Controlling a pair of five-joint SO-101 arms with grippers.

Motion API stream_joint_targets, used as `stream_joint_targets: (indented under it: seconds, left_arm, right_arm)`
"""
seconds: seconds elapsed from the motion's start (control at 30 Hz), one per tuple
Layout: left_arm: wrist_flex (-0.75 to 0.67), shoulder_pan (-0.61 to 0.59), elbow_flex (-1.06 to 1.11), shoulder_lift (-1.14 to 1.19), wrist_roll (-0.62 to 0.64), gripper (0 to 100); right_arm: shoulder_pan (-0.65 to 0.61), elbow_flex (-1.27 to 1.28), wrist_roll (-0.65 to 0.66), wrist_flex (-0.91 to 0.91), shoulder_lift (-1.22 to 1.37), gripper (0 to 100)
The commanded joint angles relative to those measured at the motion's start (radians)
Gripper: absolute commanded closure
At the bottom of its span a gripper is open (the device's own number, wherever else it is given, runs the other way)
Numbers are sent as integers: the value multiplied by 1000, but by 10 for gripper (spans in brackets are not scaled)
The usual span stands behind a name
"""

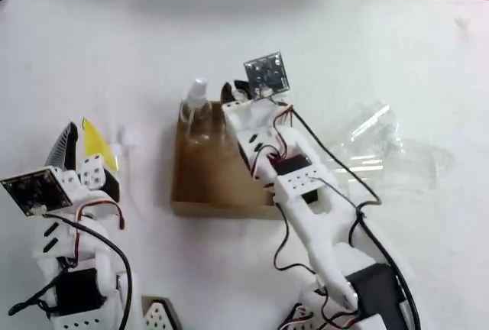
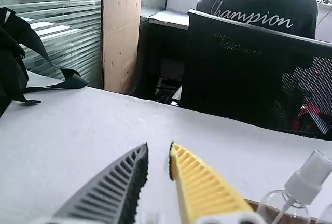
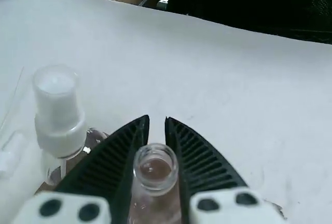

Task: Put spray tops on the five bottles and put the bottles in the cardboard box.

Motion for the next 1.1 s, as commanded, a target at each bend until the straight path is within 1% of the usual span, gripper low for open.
stream_joint_targets:
  seconds: [0.0, 0.33, 1.07]
  left_arm:
    - [-34, -8, -9, -7, 11, 928]
    - [-32, -8, -8, -7, 11, 928]
    - [-29, -8, -8, -7, 11, 928]
  right_arm:
    - [15, -38, -9, -48, 8, 983]
    - [15, -34, -8, -85, 16, 983]
    - [15, -38, 6, -90, 18, 981]
